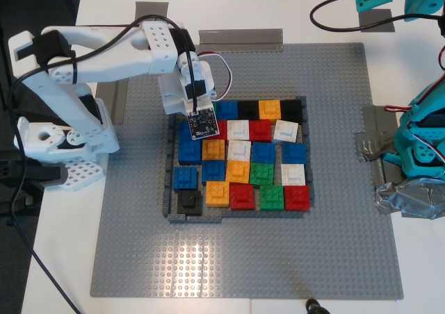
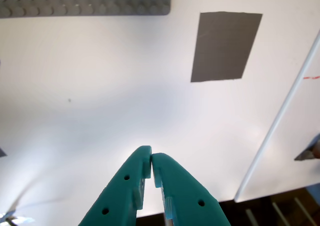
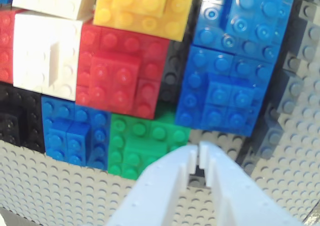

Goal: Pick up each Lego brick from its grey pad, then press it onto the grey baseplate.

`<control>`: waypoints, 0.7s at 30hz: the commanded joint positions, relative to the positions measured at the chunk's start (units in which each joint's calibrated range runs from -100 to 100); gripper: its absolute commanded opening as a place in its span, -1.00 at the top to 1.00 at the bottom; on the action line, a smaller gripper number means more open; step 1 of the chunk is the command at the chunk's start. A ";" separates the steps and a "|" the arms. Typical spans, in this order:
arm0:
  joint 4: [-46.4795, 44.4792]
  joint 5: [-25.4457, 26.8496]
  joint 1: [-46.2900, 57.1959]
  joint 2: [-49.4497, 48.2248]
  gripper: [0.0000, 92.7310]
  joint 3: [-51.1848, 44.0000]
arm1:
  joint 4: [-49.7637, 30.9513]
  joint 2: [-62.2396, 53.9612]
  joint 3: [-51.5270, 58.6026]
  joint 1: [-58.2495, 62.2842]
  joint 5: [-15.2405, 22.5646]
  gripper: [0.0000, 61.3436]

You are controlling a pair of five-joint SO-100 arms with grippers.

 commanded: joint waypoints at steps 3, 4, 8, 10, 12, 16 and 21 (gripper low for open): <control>0.39 -0.06 -0.11 -2.63 1.00 -2.85 | -2.82 -2.84 -5.44 1.85 0.88 0.99; 0.39 -0.06 -0.11 -2.63 1.00 -2.85 | -2.41 -2.76 -5.71 1.85 0.98 0.99; 0.39 -0.06 -0.11 -2.63 1.00 -2.85 | 1.00 -3.96 -7.24 1.12 1.03 0.99; 0.39 -0.06 -0.11 -2.63 1.00 -2.85 | 2.71 -4.82 -8.06 0.69 1.08 0.99; 0.39 -0.06 -0.11 -2.63 1.00 -2.85 | 4.91 -5.42 -9.05 0.33 1.13 0.99; 0.39 -0.01 -0.11 -2.63 1.00 -3.03 | 8.41 -6.53 -10.68 0.11 1.37 0.99; 0.39 0.04 -0.11 -2.63 1.00 -3.12 | 15.65 -7.91 -12.03 0.25 2.30 0.99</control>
